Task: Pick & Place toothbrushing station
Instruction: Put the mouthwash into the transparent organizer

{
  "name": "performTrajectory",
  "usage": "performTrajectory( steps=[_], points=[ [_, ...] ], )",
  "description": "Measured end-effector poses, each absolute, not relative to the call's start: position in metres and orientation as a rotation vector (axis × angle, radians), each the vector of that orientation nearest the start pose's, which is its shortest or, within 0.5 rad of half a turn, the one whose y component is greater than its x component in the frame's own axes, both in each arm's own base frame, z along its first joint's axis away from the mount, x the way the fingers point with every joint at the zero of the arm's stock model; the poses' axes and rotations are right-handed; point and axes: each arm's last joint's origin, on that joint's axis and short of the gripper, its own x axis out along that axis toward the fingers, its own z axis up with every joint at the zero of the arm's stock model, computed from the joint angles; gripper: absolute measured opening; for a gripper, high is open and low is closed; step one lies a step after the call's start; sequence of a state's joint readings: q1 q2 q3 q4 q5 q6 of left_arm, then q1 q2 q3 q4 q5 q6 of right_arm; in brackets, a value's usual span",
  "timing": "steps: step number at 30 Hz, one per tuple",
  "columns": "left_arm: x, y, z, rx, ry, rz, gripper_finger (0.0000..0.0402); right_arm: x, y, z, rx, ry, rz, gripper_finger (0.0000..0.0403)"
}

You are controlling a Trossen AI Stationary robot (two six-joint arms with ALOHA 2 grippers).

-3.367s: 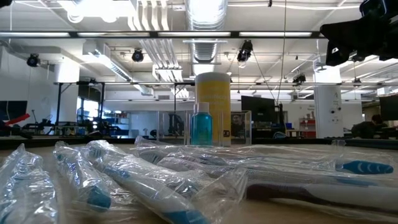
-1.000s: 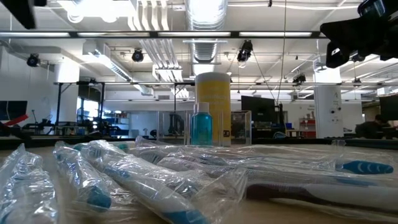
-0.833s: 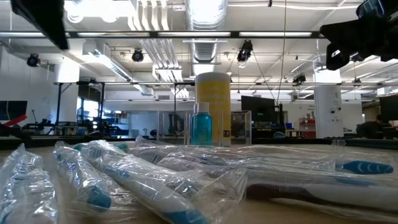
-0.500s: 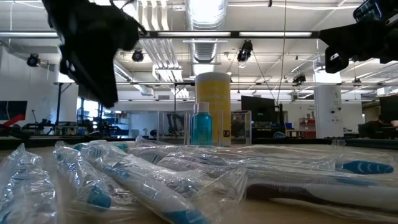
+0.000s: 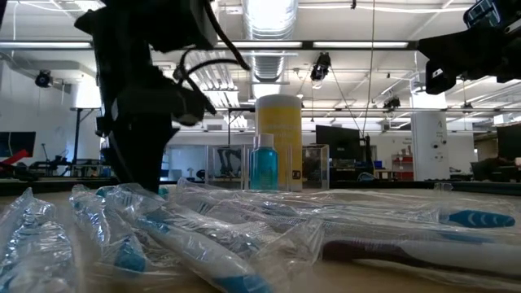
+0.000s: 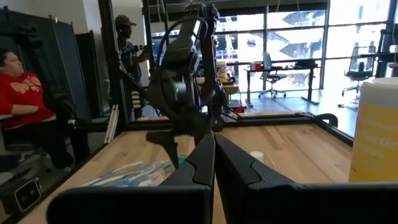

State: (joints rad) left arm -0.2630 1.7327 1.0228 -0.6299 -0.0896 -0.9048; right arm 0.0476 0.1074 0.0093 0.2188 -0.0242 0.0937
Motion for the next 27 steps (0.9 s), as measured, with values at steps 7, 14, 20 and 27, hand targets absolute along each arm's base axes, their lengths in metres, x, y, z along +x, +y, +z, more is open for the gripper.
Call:
performTrajectory(
  steps=[7, 14, 20, 27],
  points=[
    [0.305, -0.079, 0.141, -0.46, 1.347, 0.461, 0.0283, 0.103, 0.006, 0.179, 0.097, -0.118, 0.077, 0.0008],
    [0.3, -0.077, 0.154, -0.422, 1.331, 0.405, 0.0175, 0.103, 0.006, 0.179, 0.095, -0.119, 0.077, 0.0008],
    [0.298, -0.077, 0.159, -0.39, 1.327, 0.368, 0.0097, 0.103, 0.006, 0.179, 0.095, -0.118, 0.077, 0.0008],
    [0.298, -0.076, 0.164, -0.331, 1.293, 0.37, 0.007, 0.103, 0.006, 0.179, 0.094, -0.118, 0.077, 0.0008]
  ],
)
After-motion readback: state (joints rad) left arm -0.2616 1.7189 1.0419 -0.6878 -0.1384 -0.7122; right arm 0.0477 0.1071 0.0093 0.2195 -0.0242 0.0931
